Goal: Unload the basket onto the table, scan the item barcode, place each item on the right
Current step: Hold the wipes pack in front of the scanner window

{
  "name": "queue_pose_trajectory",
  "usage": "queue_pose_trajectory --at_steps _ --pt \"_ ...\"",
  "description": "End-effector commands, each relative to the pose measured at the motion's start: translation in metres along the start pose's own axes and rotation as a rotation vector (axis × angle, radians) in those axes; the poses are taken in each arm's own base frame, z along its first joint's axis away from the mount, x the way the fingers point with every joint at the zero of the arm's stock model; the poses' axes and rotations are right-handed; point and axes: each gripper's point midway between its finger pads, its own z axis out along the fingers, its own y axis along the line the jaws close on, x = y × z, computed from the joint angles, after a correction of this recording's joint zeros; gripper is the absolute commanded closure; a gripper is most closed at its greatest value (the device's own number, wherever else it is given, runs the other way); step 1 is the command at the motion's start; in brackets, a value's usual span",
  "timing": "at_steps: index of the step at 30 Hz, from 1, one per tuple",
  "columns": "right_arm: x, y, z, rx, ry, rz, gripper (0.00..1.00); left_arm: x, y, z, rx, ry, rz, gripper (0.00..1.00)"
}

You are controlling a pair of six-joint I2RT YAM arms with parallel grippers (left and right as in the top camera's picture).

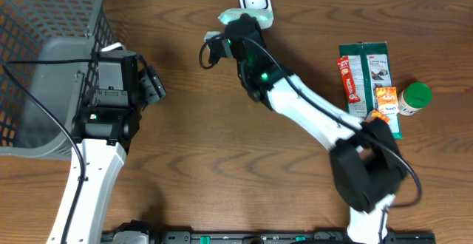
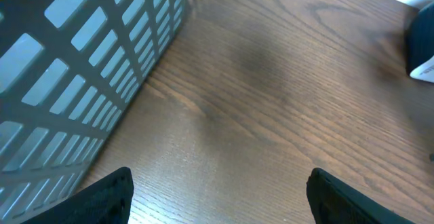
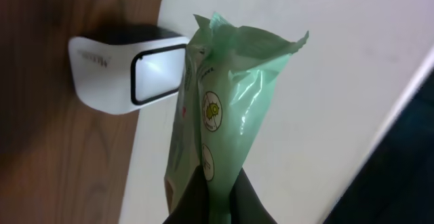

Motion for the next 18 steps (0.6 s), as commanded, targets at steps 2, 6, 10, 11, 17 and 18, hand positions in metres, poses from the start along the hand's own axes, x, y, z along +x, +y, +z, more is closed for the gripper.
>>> queue_pose_trajectory --at_steps 2,6,10,11,17,18 --pt "0.009 -0.027 0.031 0.063 0.045 -0.005 0.99 0.0 0.005 0.002 -0.024 -0.002 0.011 0.17" --pt "0.014 -0.027 0.065 0.071 0.082 0.015 0.99 0.0 0.005 0.002 -0.024 -0.002 0.011 0.18" --pt "0.017 -0.018 0.093 0.077 0.08 0.029 0.99 0.0 0.005 0.002 -0.024 -0.002 0.011 0.18" --pt "0.018 -0.019 0.101 0.102 0.076 0.054 0.99 0.0 0.005 0.002 -0.024 -0.002 0.011 0.18" --pt "0.014 -0.021 0.121 0.214 0.02 0.179 0.99 0.0 0.005 0.002 -0.024 -0.002 0.011 0.17" --pt "0.012 -0.017 0.124 0.207 0.006 0.191 0.99 0.0 0.005 0.002 -0.024 -0.002 0.011 0.17"
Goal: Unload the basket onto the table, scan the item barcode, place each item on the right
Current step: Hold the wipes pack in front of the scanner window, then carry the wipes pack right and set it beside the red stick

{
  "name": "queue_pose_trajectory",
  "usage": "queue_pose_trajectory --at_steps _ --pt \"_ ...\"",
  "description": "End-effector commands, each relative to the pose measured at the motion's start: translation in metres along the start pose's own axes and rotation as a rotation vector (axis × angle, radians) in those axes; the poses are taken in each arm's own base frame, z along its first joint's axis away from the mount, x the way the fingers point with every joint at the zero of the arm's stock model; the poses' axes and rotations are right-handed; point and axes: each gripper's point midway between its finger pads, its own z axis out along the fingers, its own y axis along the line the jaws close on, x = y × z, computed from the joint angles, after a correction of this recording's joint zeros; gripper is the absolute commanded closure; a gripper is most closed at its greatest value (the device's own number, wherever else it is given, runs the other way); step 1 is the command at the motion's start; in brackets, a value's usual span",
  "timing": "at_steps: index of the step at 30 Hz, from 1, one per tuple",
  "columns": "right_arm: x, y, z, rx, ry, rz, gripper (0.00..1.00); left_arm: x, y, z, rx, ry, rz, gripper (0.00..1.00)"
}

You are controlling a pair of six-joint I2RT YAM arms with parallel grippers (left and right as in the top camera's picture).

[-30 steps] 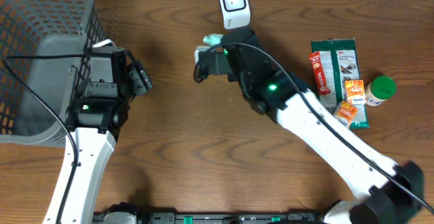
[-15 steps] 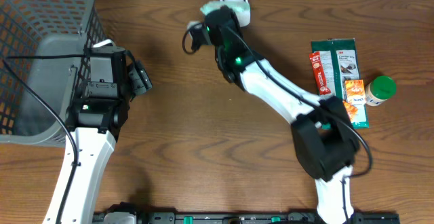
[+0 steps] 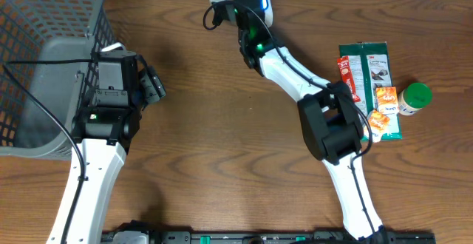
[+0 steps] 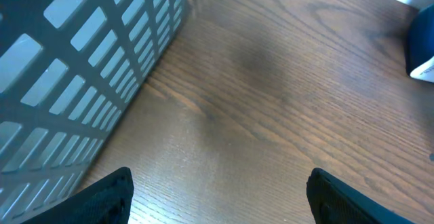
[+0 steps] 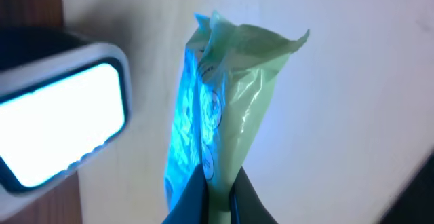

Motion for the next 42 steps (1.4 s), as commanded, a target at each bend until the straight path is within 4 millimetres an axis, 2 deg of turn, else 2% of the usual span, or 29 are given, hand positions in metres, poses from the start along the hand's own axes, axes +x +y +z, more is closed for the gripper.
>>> queue_pose_trajectory --at_steps 1,8,12,16,20,24,29,31,32,34,37,42 --pt "-0.006 -0.003 0.007 0.02 -0.057 0.09 0.99 0.0 0.005 0.002 -0.023 -0.003 0.01 0.17" --pt "-0.012 0.003 0.01 -0.001 -0.117 0.32 0.99 0.0 0.005 0.002 -0.023 -0.003 0.01 0.17" --pt "-0.011 0.011 0.011 -0.038 -0.112 0.424 0.99 0.0 0.005 0.002 -0.024 -0.003 0.011 0.17" --pt "-0.007 0.01 0.012 -0.036 -0.106 0.489 0.99 0.0 0.005 0.002 -0.023 -0.003 0.01 0.17" --pt "-0.003 -0.005 0.011 -0.002 -0.104 0.572 0.99 0.0 0.005 0.002 -0.023 -0.003 0.01 0.17" --pt "0.002 -0.033 0.001 0.006 -0.119 0.701 0.99 0.0 0.005 0.002 -0.024 -0.003 0.011 0.17" --pt "0.016 -0.076 -0.029 -0.069 -0.116 0.852 0.99 0.0 0.005 0.002 -0.023 -0.003 0.01 0.17" --pt "0.022 -0.088 -0.048 -0.142 -0.112 0.895 0.99 0.0 0.005 0.002 -0.023 -0.003 0.011 0.17" --pt "0.029 -0.096 -0.064 -0.2 -0.109 0.931 0.99 0.0 0.005 0.002 -0.024 -0.003 0.01 0.18" --pt "0.035 -0.099 -0.087 -0.295 -0.106 0.971 0.99 0.0 0.005 0.002 -0.024 -0.003 0.011 0.17" --pt "0.049 -0.093 -0.119 -0.444 -0.085 1.006 0.99 0.0 0.005 0.002 -0.024 -0.003 0.011 0.17" --pt "0.099 -0.065 -0.156 -0.631 0.086 1.088 0.99 0.0 0.005 0.002 -0.023 -0.003 0.01 0.17"
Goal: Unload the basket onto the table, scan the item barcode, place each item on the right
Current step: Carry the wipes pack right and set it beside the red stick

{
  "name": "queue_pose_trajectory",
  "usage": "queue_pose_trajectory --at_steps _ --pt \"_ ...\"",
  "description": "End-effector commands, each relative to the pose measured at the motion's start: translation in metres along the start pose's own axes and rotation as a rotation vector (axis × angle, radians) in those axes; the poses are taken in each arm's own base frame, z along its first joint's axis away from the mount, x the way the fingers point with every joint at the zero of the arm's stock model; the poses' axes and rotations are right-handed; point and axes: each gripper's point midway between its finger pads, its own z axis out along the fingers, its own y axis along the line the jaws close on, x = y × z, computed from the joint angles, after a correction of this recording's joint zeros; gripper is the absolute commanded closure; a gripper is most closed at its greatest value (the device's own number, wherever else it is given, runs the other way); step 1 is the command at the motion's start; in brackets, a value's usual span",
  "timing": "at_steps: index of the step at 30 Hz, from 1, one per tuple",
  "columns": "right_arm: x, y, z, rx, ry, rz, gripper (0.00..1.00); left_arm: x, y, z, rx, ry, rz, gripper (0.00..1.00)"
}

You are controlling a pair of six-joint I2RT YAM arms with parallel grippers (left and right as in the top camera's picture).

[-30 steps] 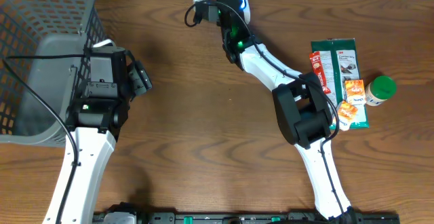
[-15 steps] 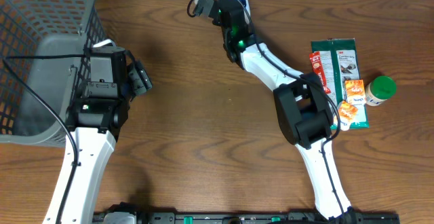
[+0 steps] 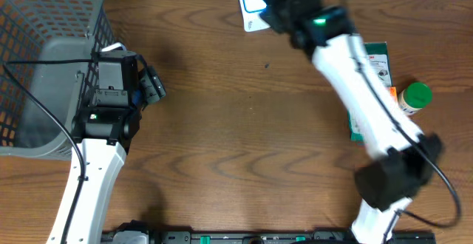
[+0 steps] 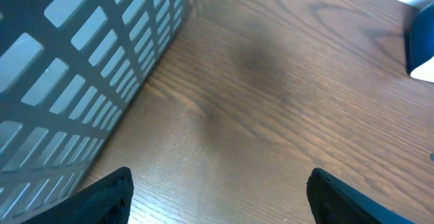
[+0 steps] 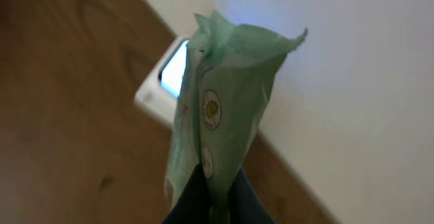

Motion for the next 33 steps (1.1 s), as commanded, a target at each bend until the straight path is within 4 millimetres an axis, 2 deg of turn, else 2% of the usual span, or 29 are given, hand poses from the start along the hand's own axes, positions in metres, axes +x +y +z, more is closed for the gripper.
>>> queue_pose_trajectory --at_steps 1,3,5,9,16,21,27,28,29,30,31,33 --pt "0.039 -0.011 -0.008 -0.058 0.103 0.207 0.99 0.0 0.005 0.002 -0.023 -0.004 0.011 0.17" --pt "0.072 -0.015 -0.012 -0.084 0.205 0.305 0.99 0.0 0.005 0.002 -0.023 -0.003 0.01 0.17" --pt "0.1 -0.011 -0.014 -0.161 0.278 0.375 0.99 0.0 0.005 0.002 -0.023 -0.004 0.01 0.17" --pt "0.145 -0.008 -0.013 -0.284 0.357 0.488 0.99 0.0 0.005 0.002 -0.023 -0.003 0.011 0.17" --pt "0.24 -0.018 0.003 -0.261 0.499 0.66 0.99 0.0 0.005 0.002 -0.023 -0.003 0.011 0.17" --pt "0.281 -0.011 0.019 -0.242 0.52 0.703 0.99 0.0 0.005 0.002 -0.023 -0.004 0.01 0.18" --pt "0.315 -0.004 0.028 -0.187 0.568 0.688 0.95 0.0 0.005 0.002 -0.023 -0.004 0.01 0.17" --pt "0.319 -0.006 0.027 -0.167 0.585 0.681 0.81 0.0 0.005 0.002 -0.023 -0.004 0.01 0.17" --pt "0.322 -0.009 0.026 -0.147 0.599 0.674 0.6 0.0 0.005 0.002 -0.023 -0.004 0.011 0.17" --pt "0.325 -0.011 0.026 -0.129 0.612 0.667 0.43 0.0 0.005 0.002 -0.023 -0.004 0.01 0.17" --pt "0.328 -0.013 0.025 -0.114 0.622 0.661 0.29 0.0 0.005 0.002 -0.023 -0.004 0.01 0.17" --pt "0.329 -0.015 0.025 -0.103 0.626 0.657 0.14 0.0 0.005 0.002 -0.023 -0.004 0.01 0.17"
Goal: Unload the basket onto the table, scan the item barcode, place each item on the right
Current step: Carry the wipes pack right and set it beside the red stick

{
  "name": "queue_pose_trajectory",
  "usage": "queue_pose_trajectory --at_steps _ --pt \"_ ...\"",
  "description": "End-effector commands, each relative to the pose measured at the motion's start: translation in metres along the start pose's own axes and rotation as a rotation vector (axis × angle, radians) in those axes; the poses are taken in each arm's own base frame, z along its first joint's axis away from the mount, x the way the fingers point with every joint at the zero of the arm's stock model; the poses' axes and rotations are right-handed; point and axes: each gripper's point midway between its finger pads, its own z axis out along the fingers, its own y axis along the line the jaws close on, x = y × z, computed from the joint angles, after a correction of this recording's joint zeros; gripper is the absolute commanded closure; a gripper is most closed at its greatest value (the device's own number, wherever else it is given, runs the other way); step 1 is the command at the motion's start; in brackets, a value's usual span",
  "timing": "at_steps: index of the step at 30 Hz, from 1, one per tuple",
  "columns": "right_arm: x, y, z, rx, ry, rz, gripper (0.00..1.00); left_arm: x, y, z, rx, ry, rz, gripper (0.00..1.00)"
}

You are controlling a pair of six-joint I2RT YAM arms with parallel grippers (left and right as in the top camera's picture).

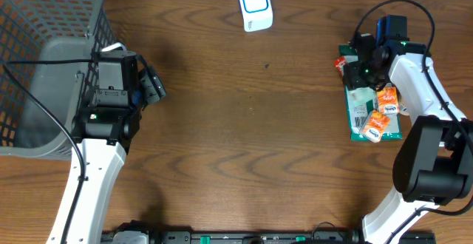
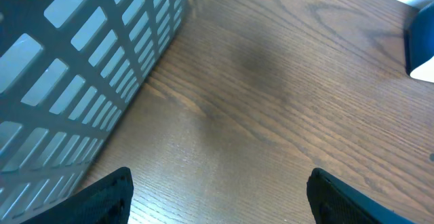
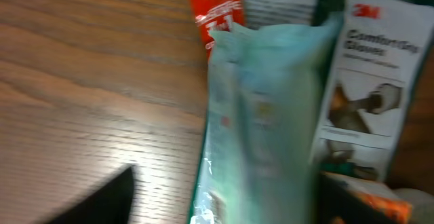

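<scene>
The white scanner (image 1: 256,6) stands at the table's back edge, its window lit blue. A pale green packet (image 3: 264,129) lies flat on the pile of goods at the right (image 1: 361,102). My right gripper (image 3: 230,207) hovers low over it, open, with a dark finger on each side of the packet and apart from it. In the overhead view this gripper (image 1: 366,70) is at the pile's back end. My left gripper (image 2: 217,203) stands open over bare wood beside the basket, holding nothing.
A grey mesh basket (image 1: 44,22) fills the back left corner, close to the left arm. Under the green packet lies a 3M gloves pack (image 3: 366,81), with a red sachet (image 3: 220,10) and orange sachets (image 1: 386,100) beside it.
My right gripper was shut on the green packet close to the scanner. It is now at the pile on the right, open, and the packet lies on the pile. The left arm has not moved.
My right gripper first held the green packet upright beside the scanner. Then the packet was in front of the scanner's window, lit blue. Later it was held away from the scanner, and now it lies let go on the pile at the right.
</scene>
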Motion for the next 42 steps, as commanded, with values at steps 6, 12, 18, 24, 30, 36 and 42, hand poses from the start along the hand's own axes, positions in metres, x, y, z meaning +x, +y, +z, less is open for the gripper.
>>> queue_pose_trajectory --at_steps 6,12,18,24,30,36,42 --pt "-0.007 -0.008 -0.003 0.029 -0.022 0.007 0.01 0.0 0.005 0.002 -0.023 -0.003 0.01 0.17" --pt "-0.006 -0.007 -0.004 0.027 -0.016 0.006 0.01 0.0 0.005 0.002 -0.024 -0.003 0.011 0.17" --pt "-0.016 -0.004 -0.012 0.01 -0.048 0.024 0.01 0.0 0.005 0.002 -0.023 -0.003 0.011 0.17" --pt "-0.037 0.028 -0.032 -0.156 -0.132 0.032 0.01 0.0 0.005 0.002 -0.024 -0.003 0.01 0.17" --pt "-0.033 0.029 -0.032 -0.162 -0.116 0.035 0.01 0.0 0.005 0.002 -0.023 -0.003 0.01 0.17" --pt "-0.033 0.029 -0.032 -0.162 -0.116 0.035 0.01 0.0 0.005 0.002 -0.024 -0.003 0.011 0.17" --pt "-0.033 0.029 -0.032 -0.162 -0.116 0.035 0.01 0.0 0.005 0.002 -0.023 -0.003 0.01 0.17"
